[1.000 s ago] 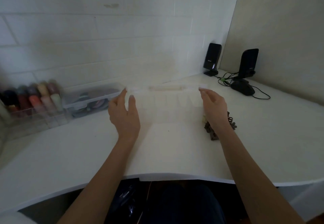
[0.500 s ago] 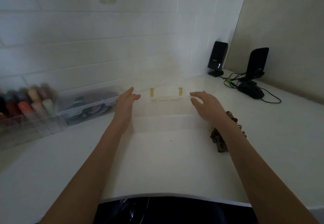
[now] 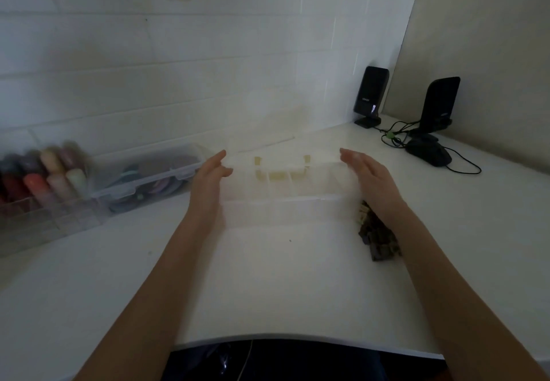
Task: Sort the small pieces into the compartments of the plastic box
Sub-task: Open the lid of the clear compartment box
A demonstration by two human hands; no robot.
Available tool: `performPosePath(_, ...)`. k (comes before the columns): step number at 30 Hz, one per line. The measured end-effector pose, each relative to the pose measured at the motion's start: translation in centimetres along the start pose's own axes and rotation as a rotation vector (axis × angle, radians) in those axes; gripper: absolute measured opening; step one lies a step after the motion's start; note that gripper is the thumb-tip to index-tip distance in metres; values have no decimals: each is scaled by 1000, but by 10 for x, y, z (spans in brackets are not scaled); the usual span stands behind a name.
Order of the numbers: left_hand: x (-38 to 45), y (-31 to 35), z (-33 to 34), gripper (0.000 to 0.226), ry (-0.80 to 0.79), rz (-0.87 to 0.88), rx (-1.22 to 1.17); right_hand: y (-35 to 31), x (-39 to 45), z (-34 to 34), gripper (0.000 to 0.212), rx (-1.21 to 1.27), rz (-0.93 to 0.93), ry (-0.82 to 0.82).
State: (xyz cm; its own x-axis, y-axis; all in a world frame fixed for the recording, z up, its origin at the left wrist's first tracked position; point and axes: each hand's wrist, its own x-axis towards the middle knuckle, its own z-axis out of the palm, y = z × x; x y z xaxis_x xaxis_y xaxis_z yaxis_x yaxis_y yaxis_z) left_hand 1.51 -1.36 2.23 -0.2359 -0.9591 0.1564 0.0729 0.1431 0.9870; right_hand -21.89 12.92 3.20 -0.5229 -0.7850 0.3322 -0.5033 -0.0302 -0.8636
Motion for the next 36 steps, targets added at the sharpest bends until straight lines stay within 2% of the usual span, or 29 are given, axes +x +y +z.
performPosePath(2,-5,2,1,38,45,130,94,6,-8,-13,33,42,8,122)
performPosePath(5,-17,6,3,27,226,448,250,12,-14,-32,31,43,40,232)
performPosePath(8,-22,6,4,31,304,603,356,20,-20,-47,26,-115,58,263)
performPosePath(10,-19,2,6,30,280,526,326,27,-28,-55,21,-221,84,250)
performPosePath(14,0,-6,-1,10,280,124,46,25,-40,-55,5,-359,-5,140)
performPosePath(17,12,-16,-9,9,121,-145,-59,17,-45,-45,5,-530,-65,-21)
performPosePath(19,17,-18,-10,17,14,-210,-84,14,-49,-43,8,-531,-73,-106)
performPosePath(23,18,-19,-7,19,-33,-272,-104,12,-51,-49,12,-593,-88,-168)
performPosePath(29,4,-8,-9,34,-68,-85,148,11,-52,-47,15,-564,-88,-171)
performPosePath(31,-1,-4,-7,31,-83,-7,216,10,-52,-48,20,-495,-87,-157)
performPosePath(34,-7,0,-4,15,-29,15,117,5,-52,-46,26,-344,-69,-138)
performPosePath(36,-6,2,-2,13,31,23,9,2,-52,-45,28,-226,-59,-128)
